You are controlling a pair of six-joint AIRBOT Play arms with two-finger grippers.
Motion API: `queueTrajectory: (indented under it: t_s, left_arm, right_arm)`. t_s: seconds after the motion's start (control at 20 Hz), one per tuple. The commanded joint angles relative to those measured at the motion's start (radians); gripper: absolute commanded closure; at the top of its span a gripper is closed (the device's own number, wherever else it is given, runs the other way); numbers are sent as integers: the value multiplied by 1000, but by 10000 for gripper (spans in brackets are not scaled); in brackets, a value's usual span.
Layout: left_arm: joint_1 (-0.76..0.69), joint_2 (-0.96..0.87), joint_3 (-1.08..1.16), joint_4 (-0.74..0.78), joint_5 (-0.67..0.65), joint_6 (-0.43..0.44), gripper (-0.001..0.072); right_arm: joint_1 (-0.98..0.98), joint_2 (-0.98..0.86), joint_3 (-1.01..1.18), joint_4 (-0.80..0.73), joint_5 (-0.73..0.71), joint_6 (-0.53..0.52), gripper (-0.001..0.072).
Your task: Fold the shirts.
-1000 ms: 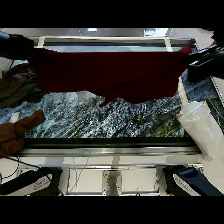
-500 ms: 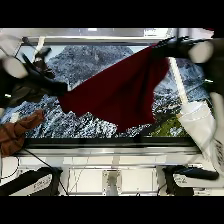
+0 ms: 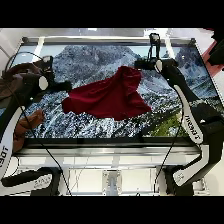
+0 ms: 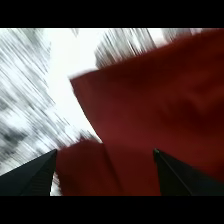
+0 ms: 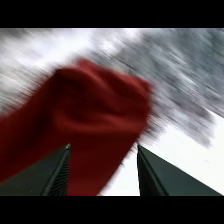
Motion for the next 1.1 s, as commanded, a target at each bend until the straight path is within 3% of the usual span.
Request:
queueTrajectory:
  t_s: [0.0,0.05,0.15,0.3,0.4,0.6,1.05]
  left_arm:
    - [3,-2,108,296,-68,-14,18]
    - [11,4,127,339,-112,-14,19]
    - [51,16,123,332,-150,-31,20]
    - [82,16,95,326,-188,-74,20]
    - [82,16,69,319,-201,-73,20]
    - [81,16,34,277,-229,-74,20]
    - [80,17,34,206,-248,-73,20]
  right_arm:
    - [-72,62,0,-199,365,-35,238]
    - [-111,81,-1,-160,475,-101,239]
    - [-204,95,-6,58,678,-261,241]
    - [-304,95,-133,315,794,-322,241]
    - [-315,95,-272,331,754,-336,240]
    - [-286,95,-507,550,594,-478,240]
    - [-240,94,-555,571,277,-474,264]
